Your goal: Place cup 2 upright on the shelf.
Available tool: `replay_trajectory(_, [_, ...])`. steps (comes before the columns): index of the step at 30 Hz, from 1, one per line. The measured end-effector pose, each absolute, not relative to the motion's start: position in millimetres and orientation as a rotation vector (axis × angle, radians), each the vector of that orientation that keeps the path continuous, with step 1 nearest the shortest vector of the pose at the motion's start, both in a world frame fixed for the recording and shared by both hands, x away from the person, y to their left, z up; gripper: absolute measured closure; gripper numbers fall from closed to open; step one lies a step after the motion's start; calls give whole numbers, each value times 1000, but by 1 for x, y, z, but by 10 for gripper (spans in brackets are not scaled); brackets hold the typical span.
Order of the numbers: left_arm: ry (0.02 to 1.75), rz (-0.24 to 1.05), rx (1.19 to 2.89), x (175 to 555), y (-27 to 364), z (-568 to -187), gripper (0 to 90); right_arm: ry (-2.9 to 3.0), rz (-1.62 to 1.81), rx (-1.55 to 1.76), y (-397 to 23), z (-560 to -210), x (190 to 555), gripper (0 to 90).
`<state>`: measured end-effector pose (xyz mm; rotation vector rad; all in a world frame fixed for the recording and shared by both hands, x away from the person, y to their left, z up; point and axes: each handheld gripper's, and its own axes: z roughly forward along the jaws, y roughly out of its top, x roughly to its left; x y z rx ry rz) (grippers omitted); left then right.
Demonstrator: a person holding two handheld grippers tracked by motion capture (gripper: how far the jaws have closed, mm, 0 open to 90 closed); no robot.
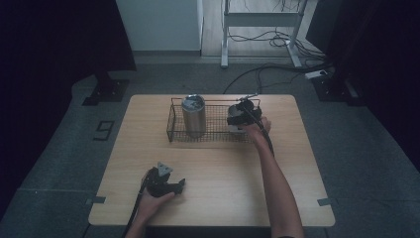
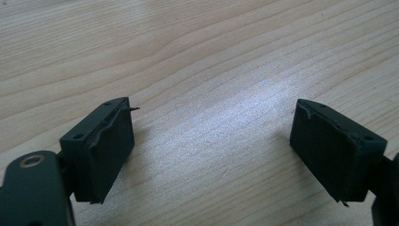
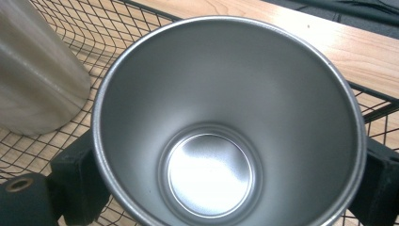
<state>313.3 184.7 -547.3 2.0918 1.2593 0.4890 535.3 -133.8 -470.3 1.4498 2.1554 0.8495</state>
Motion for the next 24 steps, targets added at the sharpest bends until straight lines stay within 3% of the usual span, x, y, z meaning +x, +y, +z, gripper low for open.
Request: replay_trajectory(24, [1258, 490, 2093, 313, 185, -547, 145, 2191, 787, 1455, -134, -481, 536, 67])
